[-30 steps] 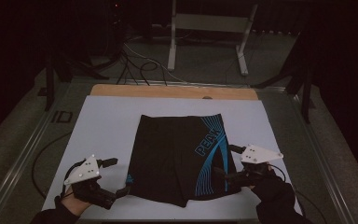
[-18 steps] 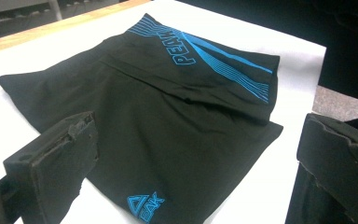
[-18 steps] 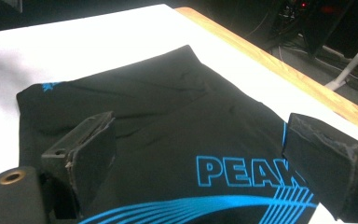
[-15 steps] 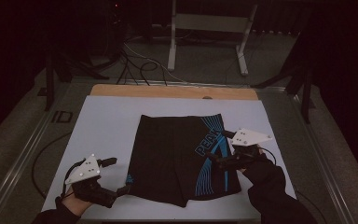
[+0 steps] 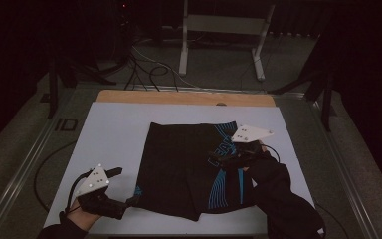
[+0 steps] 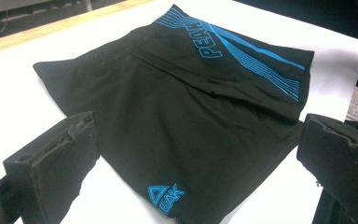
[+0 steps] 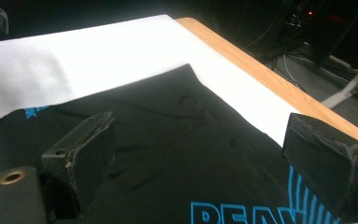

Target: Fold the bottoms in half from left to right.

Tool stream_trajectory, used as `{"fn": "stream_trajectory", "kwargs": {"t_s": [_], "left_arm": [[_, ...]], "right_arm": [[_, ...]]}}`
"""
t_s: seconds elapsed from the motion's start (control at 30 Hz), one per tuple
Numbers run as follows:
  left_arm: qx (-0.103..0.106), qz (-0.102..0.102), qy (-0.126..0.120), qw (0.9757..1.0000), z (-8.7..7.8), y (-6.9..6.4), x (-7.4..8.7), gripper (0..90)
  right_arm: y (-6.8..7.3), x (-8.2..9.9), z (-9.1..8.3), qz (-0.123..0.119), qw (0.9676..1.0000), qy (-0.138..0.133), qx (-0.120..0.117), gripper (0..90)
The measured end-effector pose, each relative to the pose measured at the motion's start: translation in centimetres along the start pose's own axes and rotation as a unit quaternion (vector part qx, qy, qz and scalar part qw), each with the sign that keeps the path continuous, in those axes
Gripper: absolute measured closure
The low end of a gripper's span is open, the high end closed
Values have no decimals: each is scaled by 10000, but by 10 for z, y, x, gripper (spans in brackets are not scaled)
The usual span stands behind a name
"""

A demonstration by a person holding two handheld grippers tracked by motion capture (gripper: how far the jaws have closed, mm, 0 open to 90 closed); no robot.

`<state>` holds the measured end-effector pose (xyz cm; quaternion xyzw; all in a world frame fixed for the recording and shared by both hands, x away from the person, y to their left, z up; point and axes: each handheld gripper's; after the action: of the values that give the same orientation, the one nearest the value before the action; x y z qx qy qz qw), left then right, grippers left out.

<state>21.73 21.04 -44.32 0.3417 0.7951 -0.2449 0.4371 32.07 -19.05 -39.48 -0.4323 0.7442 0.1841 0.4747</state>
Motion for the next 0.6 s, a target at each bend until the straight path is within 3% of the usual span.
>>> {"fn": "stream_trajectory", "kwargs": {"t_s": [0.33, 0.6], "left_arm": [[-17, -49, 32, 10000, 0, -1, 1, 0], [-141, -98, 238, 9996, 2, 1, 2, 0]], "right_arm": [[2, -11, 28, -59, 9999, 61, -82, 98], [-1, -18, 52, -165, 9996, 173, -172, 98]]}}
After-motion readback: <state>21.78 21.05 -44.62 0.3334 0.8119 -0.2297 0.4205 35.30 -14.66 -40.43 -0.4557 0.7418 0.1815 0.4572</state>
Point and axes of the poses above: each handheld gripper's, and its own axes: z roughly forward along the jaws, x roughly out of its underside, y roughly to its left, and after that the axes turned 2 degrees about -z, right-handed
